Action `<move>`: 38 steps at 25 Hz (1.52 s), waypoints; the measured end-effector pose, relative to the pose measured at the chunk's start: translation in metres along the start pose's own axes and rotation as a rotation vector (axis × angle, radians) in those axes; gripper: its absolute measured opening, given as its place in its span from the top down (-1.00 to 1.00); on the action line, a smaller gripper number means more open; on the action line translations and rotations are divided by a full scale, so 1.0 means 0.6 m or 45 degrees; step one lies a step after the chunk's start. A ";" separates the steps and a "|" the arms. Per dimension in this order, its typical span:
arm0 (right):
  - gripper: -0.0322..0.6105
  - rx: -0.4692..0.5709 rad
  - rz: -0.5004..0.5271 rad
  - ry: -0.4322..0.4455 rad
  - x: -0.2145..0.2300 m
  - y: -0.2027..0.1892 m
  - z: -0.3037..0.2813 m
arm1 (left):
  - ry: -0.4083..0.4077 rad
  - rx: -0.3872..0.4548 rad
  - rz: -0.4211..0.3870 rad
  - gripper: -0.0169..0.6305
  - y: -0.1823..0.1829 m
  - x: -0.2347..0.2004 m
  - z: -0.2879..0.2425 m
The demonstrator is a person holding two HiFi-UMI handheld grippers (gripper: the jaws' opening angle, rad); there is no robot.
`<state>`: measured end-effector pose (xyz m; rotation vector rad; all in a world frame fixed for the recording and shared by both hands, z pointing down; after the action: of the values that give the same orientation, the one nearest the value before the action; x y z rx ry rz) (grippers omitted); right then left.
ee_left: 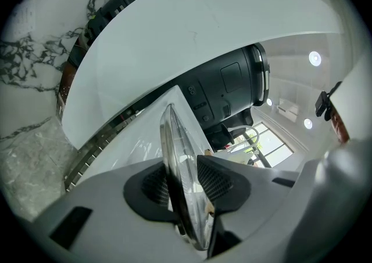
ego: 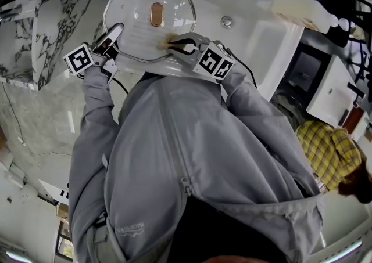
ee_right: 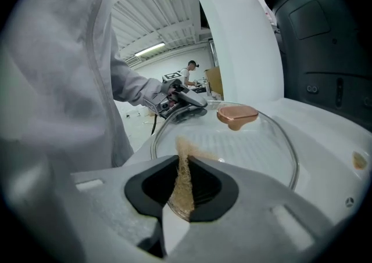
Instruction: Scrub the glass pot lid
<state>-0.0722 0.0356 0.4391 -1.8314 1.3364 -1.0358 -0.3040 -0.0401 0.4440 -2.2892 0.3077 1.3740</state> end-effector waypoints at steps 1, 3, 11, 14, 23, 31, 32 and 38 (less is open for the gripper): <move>0.77 -0.007 0.012 0.016 -0.003 0.006 -0.004 | 0.006 -0.002 -0.003 0.62 0.000 0.001 0.000; 0.77 -0.024 0.026 0.049 -0.007 0.017 -0.012 | 0.029 -0.009 -0.027 0.60 0.000 0.002 0.000; 0.77 -0.054 0.006 0.114 -0.002 0.031 -0.025 | 0.218 -0.012 -0.275 0.34 0.008 0.020 -0.013; 0.77 -0.045 -0.006 0.114 0.004 0.030 -0.028 | 0.298 0.022 -0.323 0.29 0.011 0.022 -0.015; 0.77 -0.035 -0.011 0.153 0.007 0.030 -0.028 | 0.508 0.170 -0.500 0.14 0.012 0.038 -0.007; 0.77 -0.045 0.011 0.155 0.007 0.031 -0.031 | 0.772 0.257 -0.771 0.07 0.007 0.058 -0.002; 0.77 -0.046 0.013 0.156 0.007 0.031 -0.032 | 0.786 0.258 -0.799 0.07 0.007 0.059 -0.004; 0.77 -0.047 0.028 0.157 0.008 0.029 -0.033 | 0.869 0.248 -1.026 0.07 0.008 0.071 -0.012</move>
<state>-0.0968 0.0250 0.4351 -1.8000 1.4536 -1.1356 -0.2798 -0.0461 0.4087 -2.2429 -0.2587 0.1541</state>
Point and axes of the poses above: the fingertips, and each gripper's own axes: z backward along the fingers, x to its right, y out of its top, the point moved 6 cm from there along z, backward along the fingers, and after that the axes turned 2 degrees about y, right-handed, at the moved point
